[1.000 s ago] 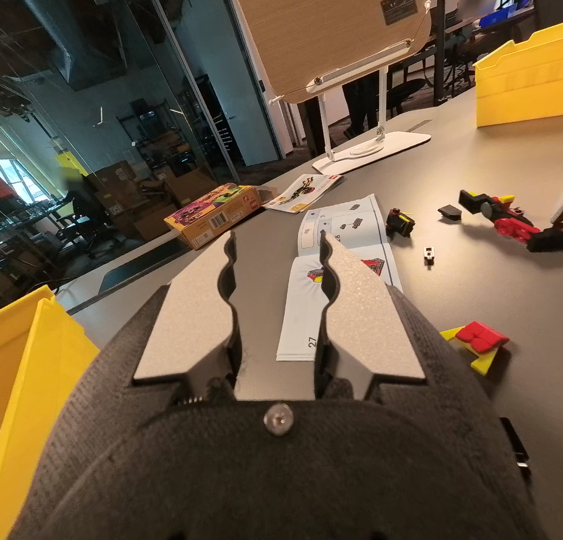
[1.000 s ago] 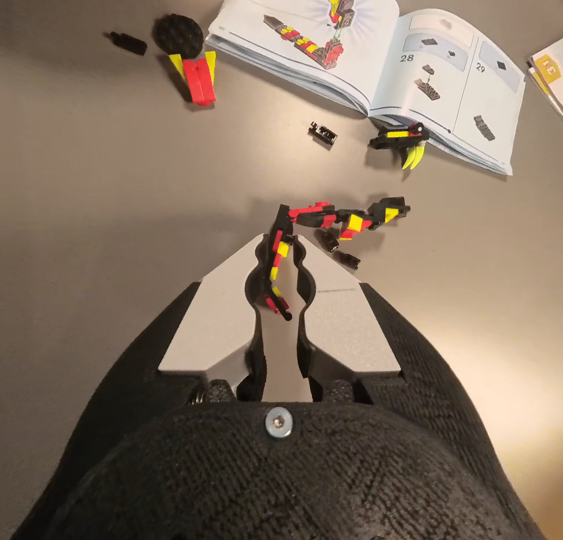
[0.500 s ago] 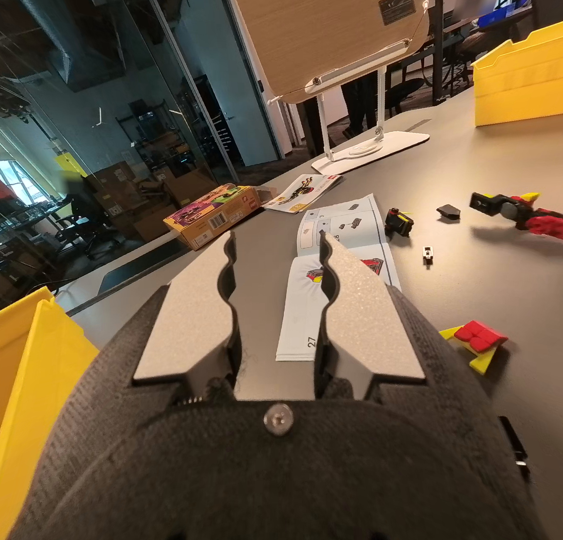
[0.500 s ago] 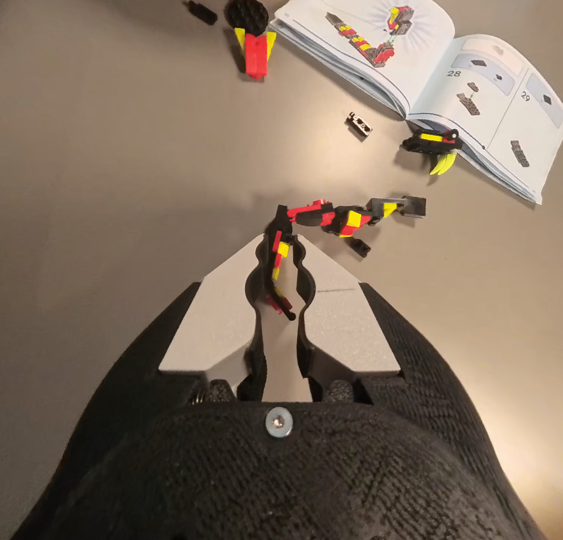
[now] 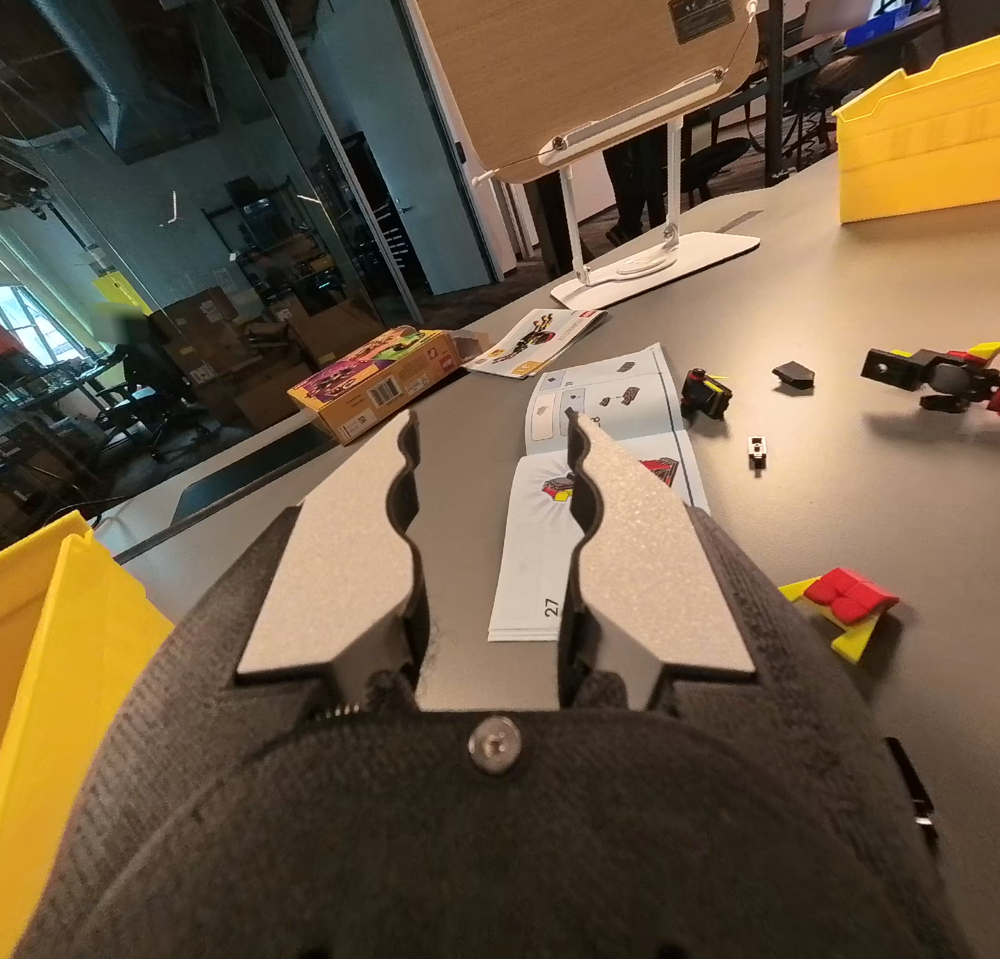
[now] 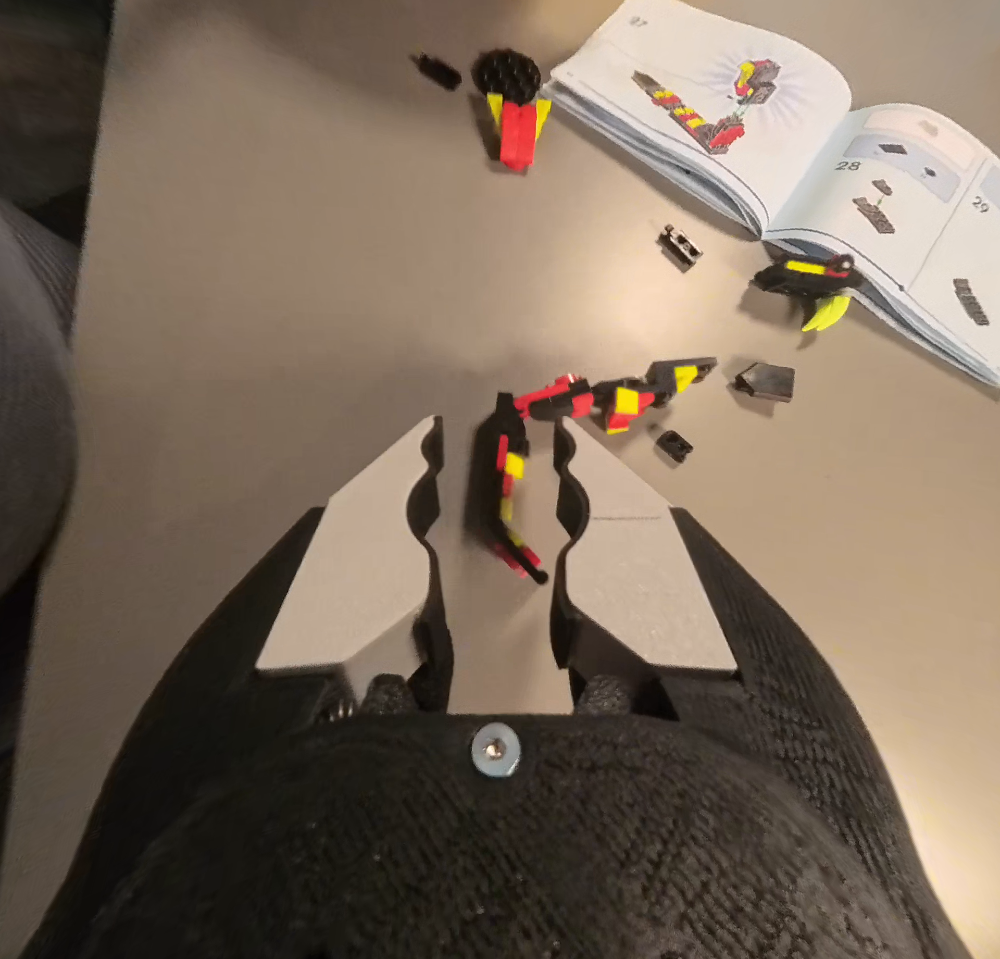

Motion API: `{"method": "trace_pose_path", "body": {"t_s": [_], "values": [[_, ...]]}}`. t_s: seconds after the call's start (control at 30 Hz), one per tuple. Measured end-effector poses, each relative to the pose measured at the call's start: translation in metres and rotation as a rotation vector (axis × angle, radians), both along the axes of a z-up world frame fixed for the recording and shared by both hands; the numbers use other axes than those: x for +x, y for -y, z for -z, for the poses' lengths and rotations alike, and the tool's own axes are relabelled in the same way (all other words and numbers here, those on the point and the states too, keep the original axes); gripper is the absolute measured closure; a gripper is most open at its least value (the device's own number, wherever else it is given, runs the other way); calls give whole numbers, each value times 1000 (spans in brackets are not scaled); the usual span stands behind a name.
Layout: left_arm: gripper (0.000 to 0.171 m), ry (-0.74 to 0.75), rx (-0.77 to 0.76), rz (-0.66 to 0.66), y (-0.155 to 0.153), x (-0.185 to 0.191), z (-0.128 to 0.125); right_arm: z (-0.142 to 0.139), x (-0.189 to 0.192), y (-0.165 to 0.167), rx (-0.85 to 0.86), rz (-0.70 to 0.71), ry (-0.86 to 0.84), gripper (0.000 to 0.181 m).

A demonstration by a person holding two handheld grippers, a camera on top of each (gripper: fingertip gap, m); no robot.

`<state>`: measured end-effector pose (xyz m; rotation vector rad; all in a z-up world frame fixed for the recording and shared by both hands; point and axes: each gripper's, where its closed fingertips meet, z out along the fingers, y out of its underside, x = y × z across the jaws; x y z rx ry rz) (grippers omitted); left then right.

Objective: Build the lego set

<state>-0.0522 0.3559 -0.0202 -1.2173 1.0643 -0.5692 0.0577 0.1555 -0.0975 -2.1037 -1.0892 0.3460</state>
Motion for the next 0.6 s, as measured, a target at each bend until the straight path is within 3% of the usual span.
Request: {"method": "trace_pose_path", "body": {"t_s": [0.23, 0.6], "values": [[118, 1, 0, -2, 0, 0, 0, 9, -8, 0, -63, 39, 89, 135], [117, 34, -14, -25, -6, -7, -6, 18, -7, -4, -116, 122, 182, 154]]}}
